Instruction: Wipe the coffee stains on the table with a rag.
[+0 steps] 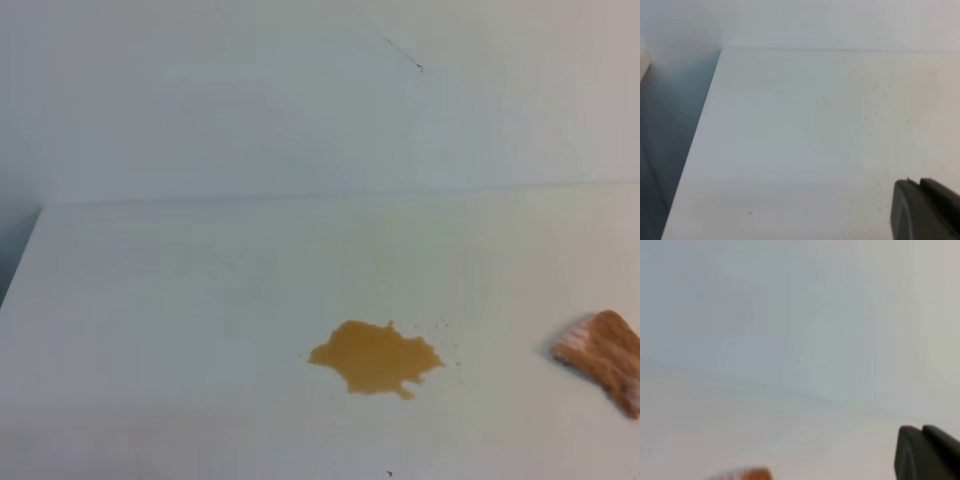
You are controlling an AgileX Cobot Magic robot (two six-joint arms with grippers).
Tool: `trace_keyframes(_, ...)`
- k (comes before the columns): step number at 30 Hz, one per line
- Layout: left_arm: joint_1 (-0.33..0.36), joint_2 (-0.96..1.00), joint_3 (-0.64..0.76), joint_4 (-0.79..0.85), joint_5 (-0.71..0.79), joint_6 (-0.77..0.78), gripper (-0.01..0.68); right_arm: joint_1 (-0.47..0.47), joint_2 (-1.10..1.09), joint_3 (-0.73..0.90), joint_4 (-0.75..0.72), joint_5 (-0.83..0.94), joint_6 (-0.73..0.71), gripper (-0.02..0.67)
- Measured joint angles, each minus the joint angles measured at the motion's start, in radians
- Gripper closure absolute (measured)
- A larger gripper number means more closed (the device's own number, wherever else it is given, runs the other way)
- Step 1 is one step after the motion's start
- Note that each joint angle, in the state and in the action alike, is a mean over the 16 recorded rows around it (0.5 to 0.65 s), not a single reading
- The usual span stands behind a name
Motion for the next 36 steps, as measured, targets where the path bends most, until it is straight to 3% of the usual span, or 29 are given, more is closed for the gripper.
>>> trace_keyframes(6,0.000,0.000,0.000,0.000,0.000,0.000,0.674,0.001,0.292,-0.127,-0.070,0.152,-0.034,0.652)
trace_keyframes(13,0.000,0.000,0.000,0.000,0.000,0.000,0.674,0.002,0.596,-0.165,-0.051,0.140,-0.060,0.643)
trace_keyframes(18,0.000,0.000,0.000,0.000,0.000,0.000,0.674,0.016,0.778,-0.169,-0.006,0.098,-0.068,0.561)
trace_keyframes(29,0.000,0.000,0.000,0.000,0.000,0.000,0.674,0.062,1.140,-0.182,0.039,-0.004,-0.074,0.294)
trace_keyframes(36,0.000,0.000,0.000,0.000,0.000,0.000,0.674,0.071,1.309,-0.184,0.043,-0.063,-0.069,0.247)
